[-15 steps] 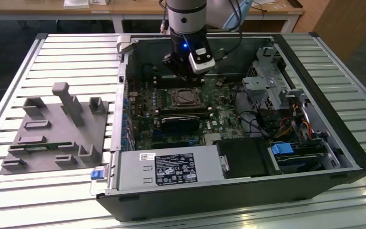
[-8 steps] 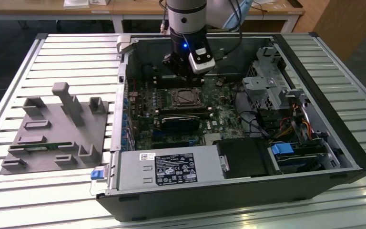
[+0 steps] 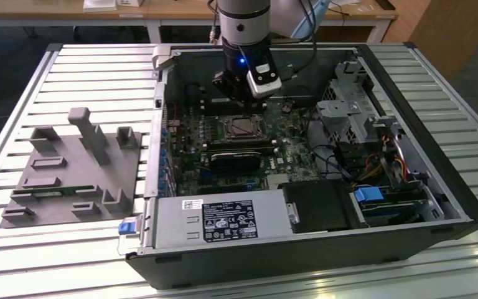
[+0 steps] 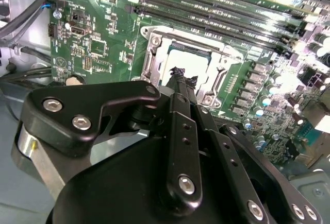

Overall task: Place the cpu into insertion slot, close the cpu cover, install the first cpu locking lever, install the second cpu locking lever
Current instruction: 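Install the second cpu locking lever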

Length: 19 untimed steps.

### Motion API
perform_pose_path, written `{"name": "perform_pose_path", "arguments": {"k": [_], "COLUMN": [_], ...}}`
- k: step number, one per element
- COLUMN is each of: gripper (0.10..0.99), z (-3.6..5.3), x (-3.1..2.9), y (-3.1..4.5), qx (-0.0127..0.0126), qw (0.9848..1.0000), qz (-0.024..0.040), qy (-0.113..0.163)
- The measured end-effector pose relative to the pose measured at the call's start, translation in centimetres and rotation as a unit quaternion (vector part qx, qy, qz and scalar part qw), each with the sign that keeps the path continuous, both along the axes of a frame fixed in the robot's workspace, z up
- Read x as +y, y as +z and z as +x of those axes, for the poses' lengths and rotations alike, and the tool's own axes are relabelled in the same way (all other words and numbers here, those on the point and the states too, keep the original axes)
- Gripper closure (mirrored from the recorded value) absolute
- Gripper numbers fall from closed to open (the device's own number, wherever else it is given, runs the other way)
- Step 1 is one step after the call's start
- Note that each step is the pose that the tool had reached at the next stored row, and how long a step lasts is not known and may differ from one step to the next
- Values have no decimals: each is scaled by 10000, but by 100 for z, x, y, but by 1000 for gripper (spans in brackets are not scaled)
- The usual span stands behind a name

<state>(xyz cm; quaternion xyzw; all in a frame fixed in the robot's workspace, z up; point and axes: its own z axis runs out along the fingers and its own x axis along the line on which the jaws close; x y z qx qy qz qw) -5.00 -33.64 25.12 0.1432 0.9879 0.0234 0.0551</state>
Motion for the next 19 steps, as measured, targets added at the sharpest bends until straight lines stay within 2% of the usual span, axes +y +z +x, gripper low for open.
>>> {"name": "perform_pose_path", "arguments": {"k": [8, 11, 12, 14, 18, 19], "gripper": [980, 980, 980, 980, 980, 980], "z": [0, 0, 0, 0, 0, 0], "x": [-147, -181, -191, -203, -215, -218], "y": [-4, -13, -19, -33, -57, -58], "qx": [4, 24, 43, 109, 308, 328], "qw": [10000, 10000, 10000, 9999, 9995, 9995], "qz": [0, 0, 0, 2, 1, 0], "qy": [0, 0, 0, 0, 0, 0]}}
